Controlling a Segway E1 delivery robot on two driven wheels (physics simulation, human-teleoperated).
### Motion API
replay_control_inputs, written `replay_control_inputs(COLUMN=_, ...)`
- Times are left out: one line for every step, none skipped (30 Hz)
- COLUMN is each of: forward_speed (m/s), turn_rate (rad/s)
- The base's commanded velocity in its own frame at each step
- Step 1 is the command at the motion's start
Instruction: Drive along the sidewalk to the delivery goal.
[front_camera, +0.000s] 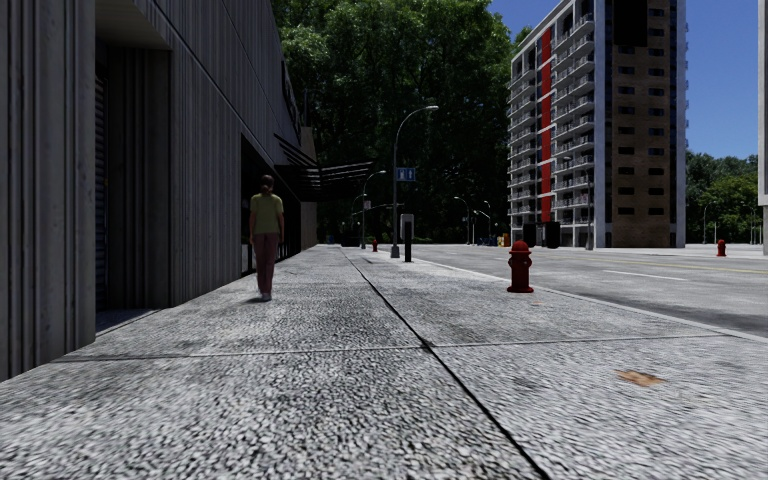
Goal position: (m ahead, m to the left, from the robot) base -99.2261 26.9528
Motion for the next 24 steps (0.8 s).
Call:
replay_control_inputs(forward_speed=0.00, turn_rate=0.00)
replay_control_inputs(forward_speed=0.00, turn_rate=0.00)
replay_control_inputs(forward_speed=0.00, turn_rate=0.00)
replay_control_inputs(forward_speed=0.00, turn_rate=0.00)
replay_control_inputs(forward_speed=0.00, turn_rate=0.00)
replay_control_inputs(forward_speed=0.00, turn_rate=0.00)
replay_control_inputs(forward_speed=0.00, turn_rate=0.00)
replay_control_inputs(forward_speed=0.00, turn_rate=0.00)
replay_control_inputs(forward_speed=0.00, turn_rate=0.00)
replay_control_inputs(forward_speed=0.00, turn_rate=0.00)
replay_control_inputs(forward_speed=0.00, turn_rate=0.00)
replay_control_inputs(forward_speed=0.00, turn_rate=0.00)
replay_control_inputs(forward_speed=0.00, turn_rate=0.00)
replay_control_inputs(forward_speed=0.00, turn_rate=0.00)
replay_control_inputs(forward_speed=0.00, turn_rate=0.00)
replay_control_inputs(forward_speed=0.00, turn_rate=0.00)
replay_control_inputs(forward_speed=0.00, turn_rate=0.00)
replay_control_inputs(forward_speed=0.00, turn_rate=0.00)
replay_control_inputs(forward_speed=0.00, turn_rate=0.00)
replay_control_inputs(forward_speed=0.00, turn_rate=0.00)
replay_control_inputs(forward_speed=0.00, turn_rate=0.00)
replay_control_inputs(forward_speed=0.00, turn_rate=0.00)
replay_control_inputs(forward_speed=0.00, turn_rate=0.00)
replay_control_inputs(forward_speed=0.00, turn_rate=0.00)
